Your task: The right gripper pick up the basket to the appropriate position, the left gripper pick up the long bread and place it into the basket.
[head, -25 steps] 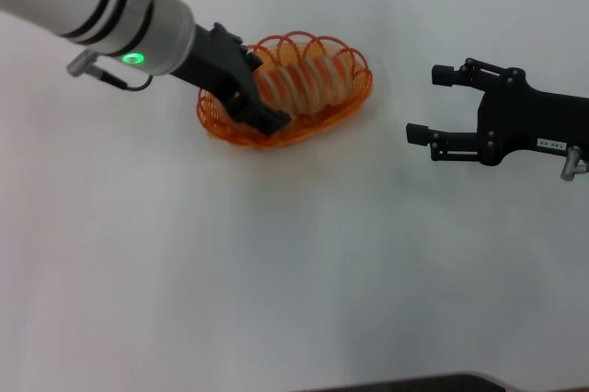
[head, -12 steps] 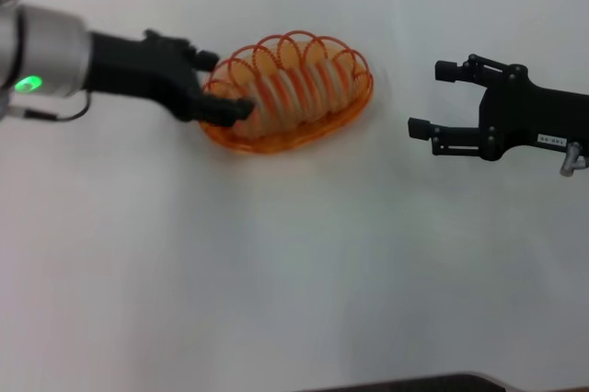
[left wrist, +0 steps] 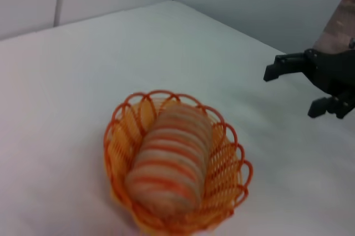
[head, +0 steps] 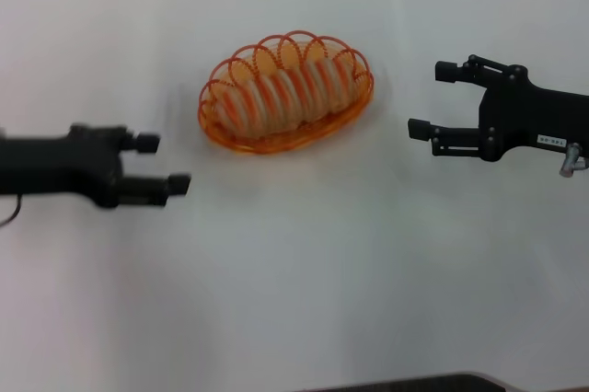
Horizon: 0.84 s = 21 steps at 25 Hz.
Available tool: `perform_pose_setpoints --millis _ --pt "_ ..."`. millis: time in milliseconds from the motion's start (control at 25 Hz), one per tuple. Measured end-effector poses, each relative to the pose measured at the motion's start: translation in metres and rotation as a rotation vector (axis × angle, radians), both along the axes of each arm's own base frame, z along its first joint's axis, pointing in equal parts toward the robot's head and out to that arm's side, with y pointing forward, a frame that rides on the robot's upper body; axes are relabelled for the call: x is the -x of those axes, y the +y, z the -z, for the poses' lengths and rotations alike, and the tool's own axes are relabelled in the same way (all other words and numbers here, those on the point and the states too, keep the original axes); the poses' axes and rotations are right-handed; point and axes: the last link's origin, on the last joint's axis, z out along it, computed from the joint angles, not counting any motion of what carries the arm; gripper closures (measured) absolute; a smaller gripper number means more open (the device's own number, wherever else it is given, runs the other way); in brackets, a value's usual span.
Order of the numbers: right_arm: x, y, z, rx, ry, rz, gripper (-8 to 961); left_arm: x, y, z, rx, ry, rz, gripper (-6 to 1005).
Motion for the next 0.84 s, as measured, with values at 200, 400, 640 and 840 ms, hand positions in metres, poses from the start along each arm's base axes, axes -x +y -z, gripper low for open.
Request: perform_pose_setpoints --millis 200,400,640,840 --pt "-0.001 -0.002 0.0 -0.001 0.001 0.005 23 0.029 -0.024 -0.007 -0.045 -0.038 -0.051 154" --pt "-0.001 -0.001 0.0 -0.004 0.004 0.009 23 0.044 -0.043 -0.009 -0.102 -0.099 -0.034 157" --pt "0.0 -0.003 0.005 0.006 0.022 0.012 23 0.051 -0.053 -0.002 -0.104 -0.112 -0.027 177" --pt "-0.002 -0.005 0.007 0.009 0.027 0.021 23 0.055 -0.057 0.0 -0.101 -0.121 -0.039 188"
